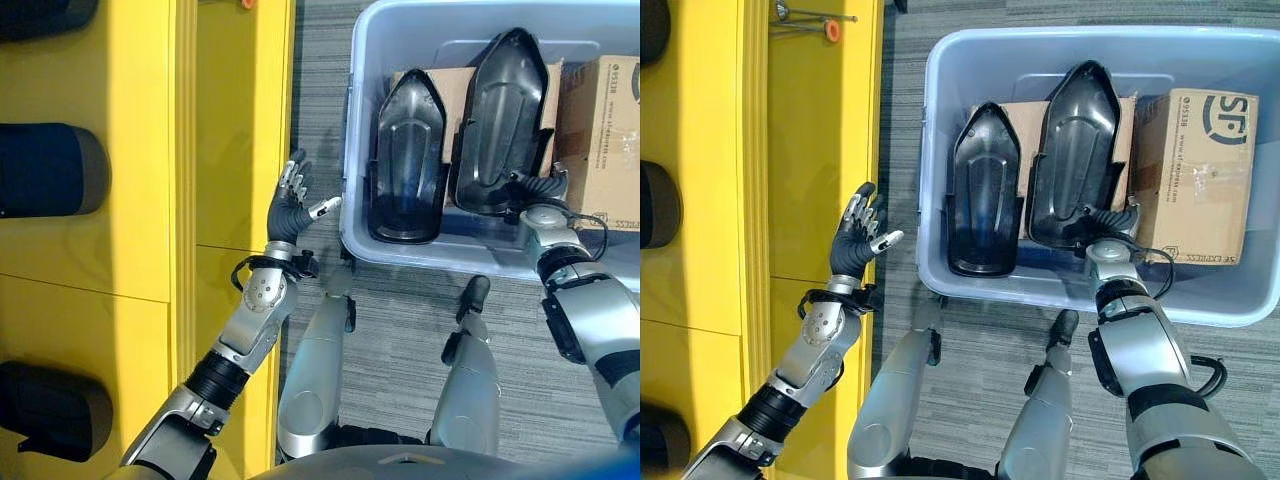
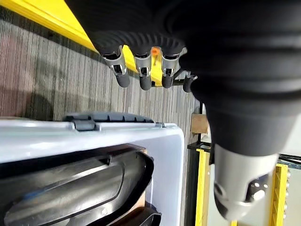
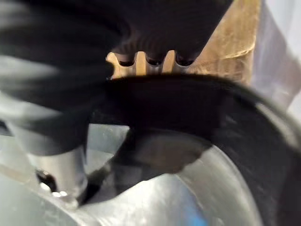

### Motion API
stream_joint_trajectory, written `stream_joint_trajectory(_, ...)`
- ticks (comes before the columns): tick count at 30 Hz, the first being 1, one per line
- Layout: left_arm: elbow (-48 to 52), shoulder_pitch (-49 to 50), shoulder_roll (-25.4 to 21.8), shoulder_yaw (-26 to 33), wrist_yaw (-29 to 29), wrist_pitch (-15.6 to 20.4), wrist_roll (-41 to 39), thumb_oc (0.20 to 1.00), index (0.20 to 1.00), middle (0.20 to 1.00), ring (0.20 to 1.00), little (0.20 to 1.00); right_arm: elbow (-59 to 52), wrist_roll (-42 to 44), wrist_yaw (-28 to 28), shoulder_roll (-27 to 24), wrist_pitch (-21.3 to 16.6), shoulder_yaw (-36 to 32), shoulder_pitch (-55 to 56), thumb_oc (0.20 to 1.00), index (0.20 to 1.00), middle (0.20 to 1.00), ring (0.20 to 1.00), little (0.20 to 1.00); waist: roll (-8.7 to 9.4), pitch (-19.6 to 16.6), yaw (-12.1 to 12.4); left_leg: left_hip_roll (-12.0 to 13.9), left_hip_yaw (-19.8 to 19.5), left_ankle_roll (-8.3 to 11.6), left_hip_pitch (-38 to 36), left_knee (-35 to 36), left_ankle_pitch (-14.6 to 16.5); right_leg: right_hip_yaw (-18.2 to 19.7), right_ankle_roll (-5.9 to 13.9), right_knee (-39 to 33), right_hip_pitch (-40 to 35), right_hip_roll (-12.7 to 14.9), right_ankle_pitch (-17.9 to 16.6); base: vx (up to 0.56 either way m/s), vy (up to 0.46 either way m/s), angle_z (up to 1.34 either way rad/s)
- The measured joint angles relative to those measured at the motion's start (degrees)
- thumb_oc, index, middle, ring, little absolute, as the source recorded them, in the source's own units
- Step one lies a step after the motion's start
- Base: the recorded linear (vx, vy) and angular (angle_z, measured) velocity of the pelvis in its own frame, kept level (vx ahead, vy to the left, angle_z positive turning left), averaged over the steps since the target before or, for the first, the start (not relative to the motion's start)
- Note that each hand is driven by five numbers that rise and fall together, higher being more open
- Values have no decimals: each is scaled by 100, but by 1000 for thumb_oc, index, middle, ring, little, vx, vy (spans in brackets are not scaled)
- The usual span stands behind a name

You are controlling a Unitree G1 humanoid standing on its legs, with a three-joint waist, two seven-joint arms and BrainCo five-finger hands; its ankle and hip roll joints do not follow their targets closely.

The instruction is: Move parts from the plastic box to the shelf.

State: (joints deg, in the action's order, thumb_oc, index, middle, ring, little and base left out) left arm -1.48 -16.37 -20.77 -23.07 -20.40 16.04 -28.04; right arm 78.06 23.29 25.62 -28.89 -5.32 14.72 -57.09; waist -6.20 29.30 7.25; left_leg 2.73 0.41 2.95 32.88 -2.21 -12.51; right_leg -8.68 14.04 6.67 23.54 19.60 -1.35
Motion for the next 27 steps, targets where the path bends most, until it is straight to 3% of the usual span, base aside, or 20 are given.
stream_joint_trajectory(20,12,-45,-7,52,-110,4,2,1000,1000,1000,1000,1000,-114,21,229,6,33,-76,-22,200,200,200,200,200,53,-14,-88,32,13,-30,0,2,-16,11,-1,36,30,7,-22,1,4,0)
stream_joint_trajectory(27,25,47,-114,300,-217,7,3,1000,1000,1000,1000,1000,-1355,86,386,129,-66,-104,98,200,200,200,200,200,383,-38,-327,80,74,-43,-91,3,-10,78,-13,21,-19,-34,-34,2,-18,-5)
